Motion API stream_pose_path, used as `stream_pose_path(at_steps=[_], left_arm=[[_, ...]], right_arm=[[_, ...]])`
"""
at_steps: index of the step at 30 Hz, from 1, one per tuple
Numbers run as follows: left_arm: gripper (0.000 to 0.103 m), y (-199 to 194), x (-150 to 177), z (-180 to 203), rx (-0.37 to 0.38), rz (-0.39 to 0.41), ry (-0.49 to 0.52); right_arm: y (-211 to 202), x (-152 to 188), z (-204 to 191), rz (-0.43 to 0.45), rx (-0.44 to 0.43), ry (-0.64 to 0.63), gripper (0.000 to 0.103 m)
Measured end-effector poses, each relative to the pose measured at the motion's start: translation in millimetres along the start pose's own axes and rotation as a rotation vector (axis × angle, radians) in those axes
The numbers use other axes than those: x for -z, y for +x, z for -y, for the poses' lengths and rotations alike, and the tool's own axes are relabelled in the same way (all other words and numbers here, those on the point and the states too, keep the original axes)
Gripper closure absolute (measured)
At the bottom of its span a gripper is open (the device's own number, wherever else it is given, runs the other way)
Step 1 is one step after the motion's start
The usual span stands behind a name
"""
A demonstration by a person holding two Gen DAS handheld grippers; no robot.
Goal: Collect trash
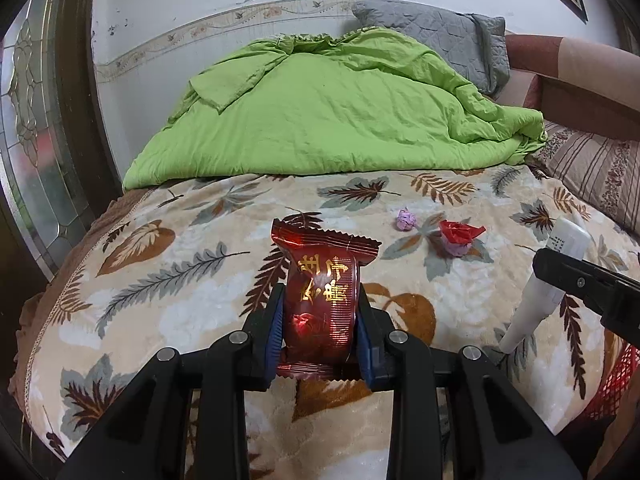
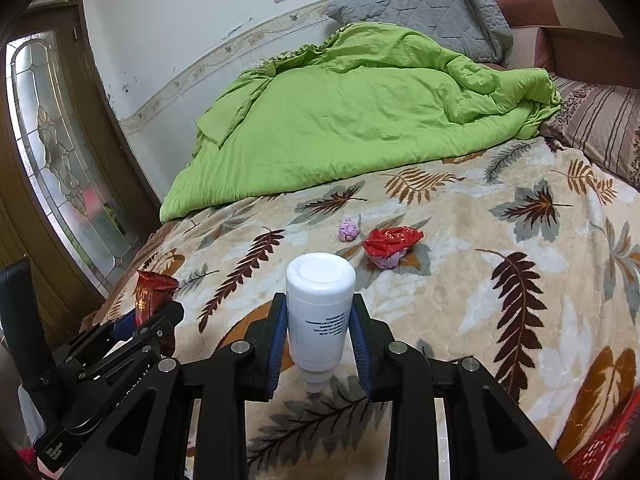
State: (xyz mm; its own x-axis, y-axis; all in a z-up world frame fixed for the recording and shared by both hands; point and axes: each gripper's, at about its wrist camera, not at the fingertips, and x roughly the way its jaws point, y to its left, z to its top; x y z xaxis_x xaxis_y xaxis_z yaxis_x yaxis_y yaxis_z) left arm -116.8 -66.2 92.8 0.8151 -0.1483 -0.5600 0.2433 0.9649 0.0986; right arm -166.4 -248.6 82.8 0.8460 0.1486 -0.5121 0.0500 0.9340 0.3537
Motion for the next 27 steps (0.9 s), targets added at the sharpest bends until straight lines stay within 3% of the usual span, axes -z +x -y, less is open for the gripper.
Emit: stream_pose_path(at_steps=[27], left_arm=[[0.073, 7.5, 0.0, 4.7, 0.017, 0.038, -0.002]], right_arm=[[6.2, -0.9, 2.5, -0.012, -0.01, 0.01, 0.07]])
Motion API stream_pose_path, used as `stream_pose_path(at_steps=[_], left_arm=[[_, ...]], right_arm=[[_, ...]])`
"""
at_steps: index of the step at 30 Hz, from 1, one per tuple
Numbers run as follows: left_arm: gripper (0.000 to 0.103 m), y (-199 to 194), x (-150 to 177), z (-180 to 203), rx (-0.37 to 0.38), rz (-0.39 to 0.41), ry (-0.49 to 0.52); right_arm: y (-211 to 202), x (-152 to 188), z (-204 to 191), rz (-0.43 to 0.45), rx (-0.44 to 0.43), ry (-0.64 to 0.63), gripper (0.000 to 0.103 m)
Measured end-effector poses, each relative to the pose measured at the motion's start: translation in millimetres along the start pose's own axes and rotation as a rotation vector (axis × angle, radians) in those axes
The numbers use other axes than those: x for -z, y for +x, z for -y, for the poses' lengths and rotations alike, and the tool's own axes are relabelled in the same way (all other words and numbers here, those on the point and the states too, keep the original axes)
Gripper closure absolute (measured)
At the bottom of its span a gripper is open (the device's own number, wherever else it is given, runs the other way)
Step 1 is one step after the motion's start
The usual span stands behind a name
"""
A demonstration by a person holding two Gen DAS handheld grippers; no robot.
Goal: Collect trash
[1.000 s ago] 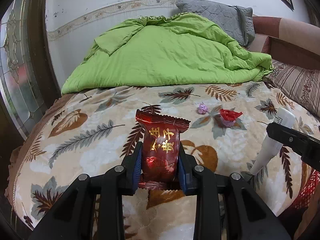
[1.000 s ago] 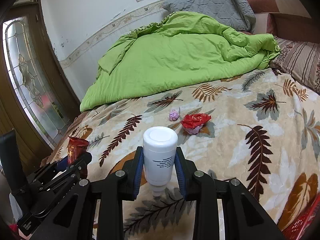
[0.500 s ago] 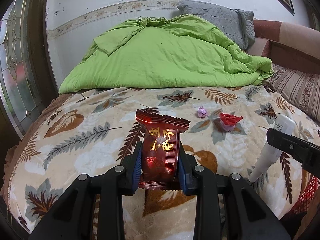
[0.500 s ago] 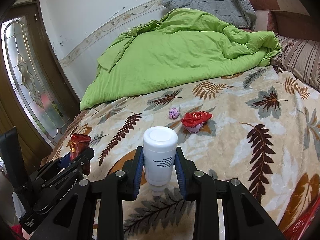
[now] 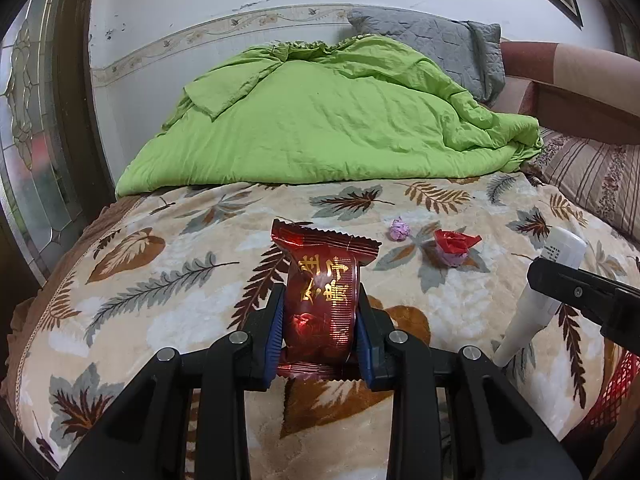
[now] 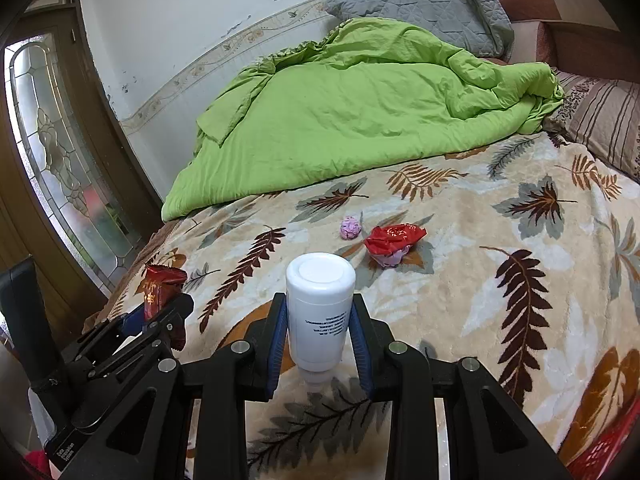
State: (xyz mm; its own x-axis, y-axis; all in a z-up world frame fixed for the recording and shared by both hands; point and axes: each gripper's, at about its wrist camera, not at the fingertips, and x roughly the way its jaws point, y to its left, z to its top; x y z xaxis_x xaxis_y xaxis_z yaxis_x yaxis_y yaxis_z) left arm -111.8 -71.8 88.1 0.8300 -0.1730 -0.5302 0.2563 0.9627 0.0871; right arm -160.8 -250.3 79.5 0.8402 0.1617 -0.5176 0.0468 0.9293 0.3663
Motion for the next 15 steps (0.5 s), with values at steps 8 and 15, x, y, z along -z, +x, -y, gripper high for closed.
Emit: stream_pose_path(at_steps=[8, 15], left_arm=[[0.073, 0.1, 0.1, 0.2, 0.002, 0.0, 0.0], [0.073, -0.6, 0.7, 0.6, 0.002, 0.0, -0.002]], right_arm=[[0.3, 0.3, 0.0, 0.0, -0.001, 0.002, 0.07], [0.5, 0.2, 0.1, -0.002, 0.001, 0.0, 0.07]])
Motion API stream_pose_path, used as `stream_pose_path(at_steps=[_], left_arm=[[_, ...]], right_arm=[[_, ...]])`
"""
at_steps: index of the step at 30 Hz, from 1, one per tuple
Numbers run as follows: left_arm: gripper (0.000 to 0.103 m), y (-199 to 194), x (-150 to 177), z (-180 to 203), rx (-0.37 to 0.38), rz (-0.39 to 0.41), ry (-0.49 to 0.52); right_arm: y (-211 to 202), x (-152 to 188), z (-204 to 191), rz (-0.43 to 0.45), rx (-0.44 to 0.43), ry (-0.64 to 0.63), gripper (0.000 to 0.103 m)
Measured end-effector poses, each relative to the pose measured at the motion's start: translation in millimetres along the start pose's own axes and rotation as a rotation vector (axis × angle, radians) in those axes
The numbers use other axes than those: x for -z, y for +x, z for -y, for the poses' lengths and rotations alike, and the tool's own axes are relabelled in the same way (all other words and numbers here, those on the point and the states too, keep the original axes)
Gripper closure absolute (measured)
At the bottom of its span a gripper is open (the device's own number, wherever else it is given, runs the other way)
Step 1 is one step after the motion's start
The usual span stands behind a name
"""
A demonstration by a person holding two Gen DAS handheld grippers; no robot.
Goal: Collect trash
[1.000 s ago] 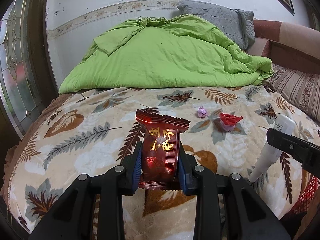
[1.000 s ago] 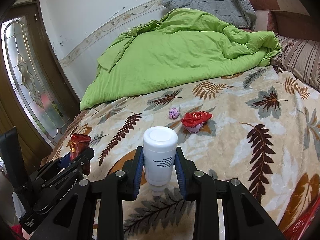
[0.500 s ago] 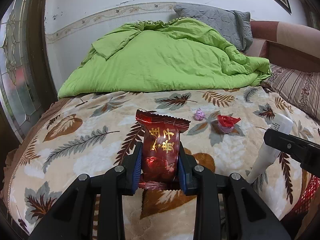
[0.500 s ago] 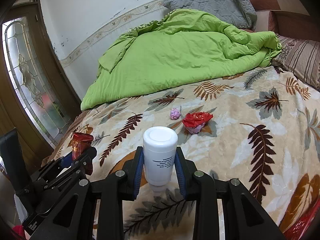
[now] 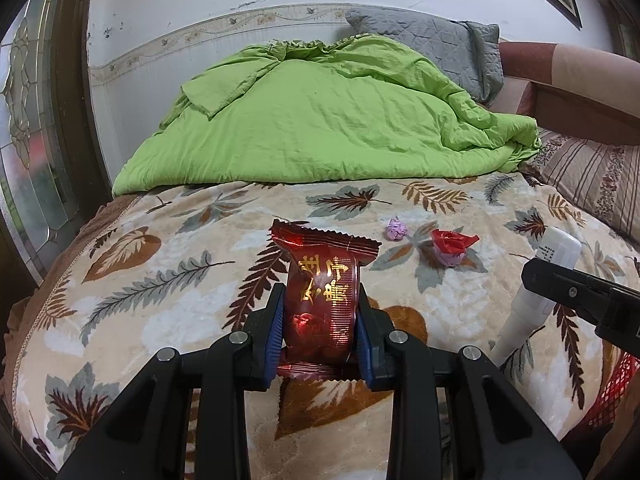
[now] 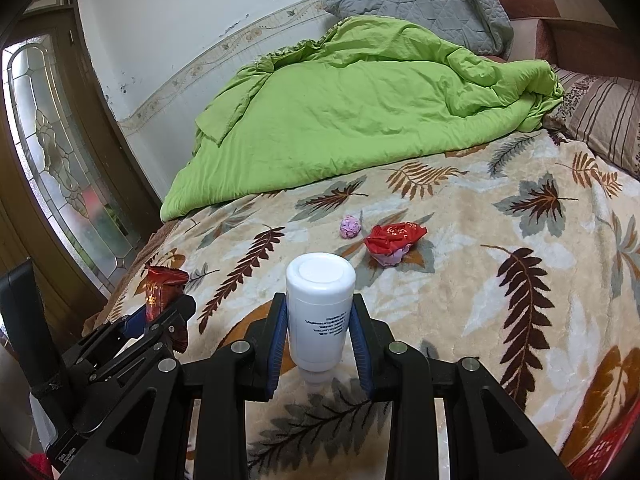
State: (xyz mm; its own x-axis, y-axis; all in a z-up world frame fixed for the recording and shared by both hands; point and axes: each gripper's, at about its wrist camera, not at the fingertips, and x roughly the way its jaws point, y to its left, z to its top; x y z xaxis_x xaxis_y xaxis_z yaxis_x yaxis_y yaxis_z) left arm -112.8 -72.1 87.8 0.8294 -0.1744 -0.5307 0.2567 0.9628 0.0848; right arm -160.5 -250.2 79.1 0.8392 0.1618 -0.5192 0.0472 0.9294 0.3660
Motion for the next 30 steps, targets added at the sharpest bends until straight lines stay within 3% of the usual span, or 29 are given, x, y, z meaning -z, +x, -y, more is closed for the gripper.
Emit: stream_pose_path(at_steps=[17, 20, 26, 30], left_arm=[[0.073, -2, 1, 1, 0.011, 0.006, -0.001], [0.073, -4, 1, 7, 0.032, 0.016, -0.012], [0.073, -13, 1, 3, 0.144, 0.034, -0.086], [0.073, -13, 2, -5, 0.151, 0.027, -0.106]], right_arm=[[3, 1, -1, -0.005, -0.005, 0.013, 0.07], [2, 1, 1, -0.003, -0.011, 0.023, 0.07], [1, 1, 3, 0.002, -0.012, 0.033, 0.07], [-1, 0, 5, 0.01, -0.02, 0.044, 0.07]])
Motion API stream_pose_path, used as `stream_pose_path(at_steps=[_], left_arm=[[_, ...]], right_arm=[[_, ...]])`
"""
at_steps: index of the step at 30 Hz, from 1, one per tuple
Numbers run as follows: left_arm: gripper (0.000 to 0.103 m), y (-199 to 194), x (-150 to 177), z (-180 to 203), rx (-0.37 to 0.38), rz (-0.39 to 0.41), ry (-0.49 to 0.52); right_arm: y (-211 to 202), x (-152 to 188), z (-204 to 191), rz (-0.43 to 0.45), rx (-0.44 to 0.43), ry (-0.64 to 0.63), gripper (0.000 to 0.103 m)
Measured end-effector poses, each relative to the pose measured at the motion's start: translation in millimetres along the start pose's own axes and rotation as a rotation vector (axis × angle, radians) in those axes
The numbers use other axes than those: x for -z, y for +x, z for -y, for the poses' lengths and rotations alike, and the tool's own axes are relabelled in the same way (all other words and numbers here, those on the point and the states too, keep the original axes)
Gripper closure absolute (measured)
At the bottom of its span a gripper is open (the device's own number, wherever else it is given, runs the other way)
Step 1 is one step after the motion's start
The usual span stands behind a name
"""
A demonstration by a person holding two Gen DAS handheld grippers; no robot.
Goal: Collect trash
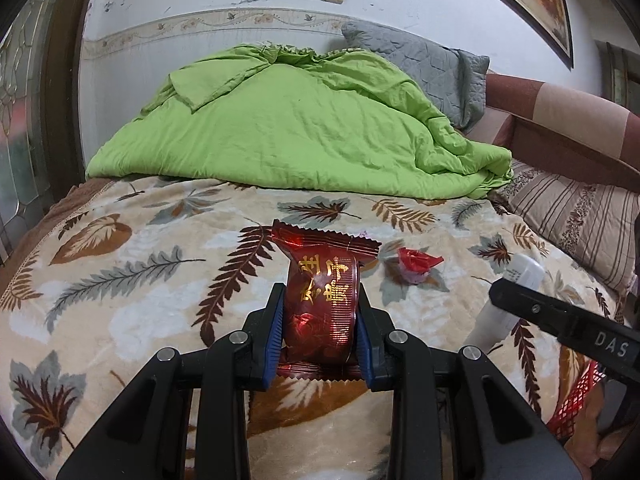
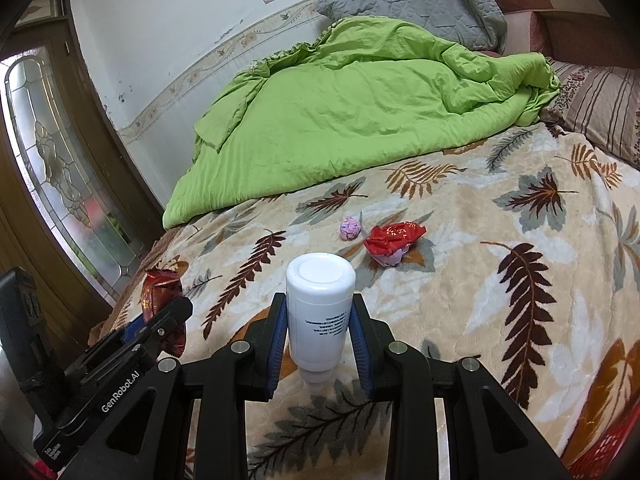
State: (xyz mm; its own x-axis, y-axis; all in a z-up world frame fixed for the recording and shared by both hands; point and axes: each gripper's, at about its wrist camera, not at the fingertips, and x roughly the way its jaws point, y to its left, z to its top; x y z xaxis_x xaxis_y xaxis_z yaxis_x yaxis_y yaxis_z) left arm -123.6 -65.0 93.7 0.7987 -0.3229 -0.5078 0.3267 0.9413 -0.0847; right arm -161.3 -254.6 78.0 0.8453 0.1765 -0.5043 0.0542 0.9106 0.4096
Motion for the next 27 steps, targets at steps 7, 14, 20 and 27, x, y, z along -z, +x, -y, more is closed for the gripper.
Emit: stream_pose_path(at_steps=[7, 14, 20, 27], left_arm=[[0.073, 2, 2, 1, -0.001, -0.005, 0.012], [0.073, -1, 1, 20, 0.067, -0.017, 0.06], [0.073, -21, 2, 77, 0.221, -0.028, 0.145], [0.073, -55, 2, 157, 0.483, -0.087, 0.21]], right_arm=[[-1, -2, 6, -0.001, -0.02, 0.03, 0.07], [-31, -6, 20, 0.024, -0.025, 0.065, 0.07], [-102, -7, 54, 0.068, 0.013, 0.104, 0.07], [-204, 4, 105, 0.125, 0.138, 0.144, 0.07]])
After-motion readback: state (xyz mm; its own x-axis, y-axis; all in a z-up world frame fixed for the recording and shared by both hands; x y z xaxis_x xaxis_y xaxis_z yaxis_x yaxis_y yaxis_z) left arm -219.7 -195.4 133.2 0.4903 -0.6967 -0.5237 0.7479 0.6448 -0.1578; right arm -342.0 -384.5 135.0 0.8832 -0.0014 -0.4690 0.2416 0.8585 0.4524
